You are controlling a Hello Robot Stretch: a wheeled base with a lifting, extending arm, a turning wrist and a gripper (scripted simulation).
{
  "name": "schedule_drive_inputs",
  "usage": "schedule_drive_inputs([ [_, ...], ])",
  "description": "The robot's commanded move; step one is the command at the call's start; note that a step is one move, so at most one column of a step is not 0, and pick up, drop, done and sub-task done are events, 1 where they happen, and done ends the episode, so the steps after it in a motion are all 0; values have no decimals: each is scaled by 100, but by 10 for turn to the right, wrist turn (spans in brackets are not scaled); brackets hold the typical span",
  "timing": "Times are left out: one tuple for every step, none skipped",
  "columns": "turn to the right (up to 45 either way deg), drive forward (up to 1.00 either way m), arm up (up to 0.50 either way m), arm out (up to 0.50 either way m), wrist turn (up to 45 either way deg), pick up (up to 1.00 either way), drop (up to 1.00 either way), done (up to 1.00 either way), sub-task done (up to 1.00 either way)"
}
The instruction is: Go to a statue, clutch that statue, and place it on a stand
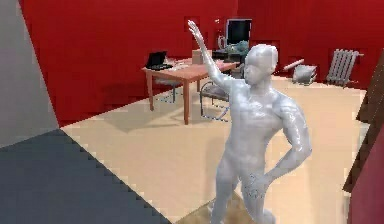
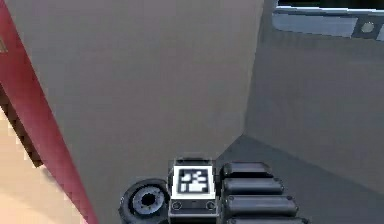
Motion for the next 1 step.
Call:
schedule_drive_inputs([
  [30, 0, 0, 0, 0, 0, 0, 0, 0],
])
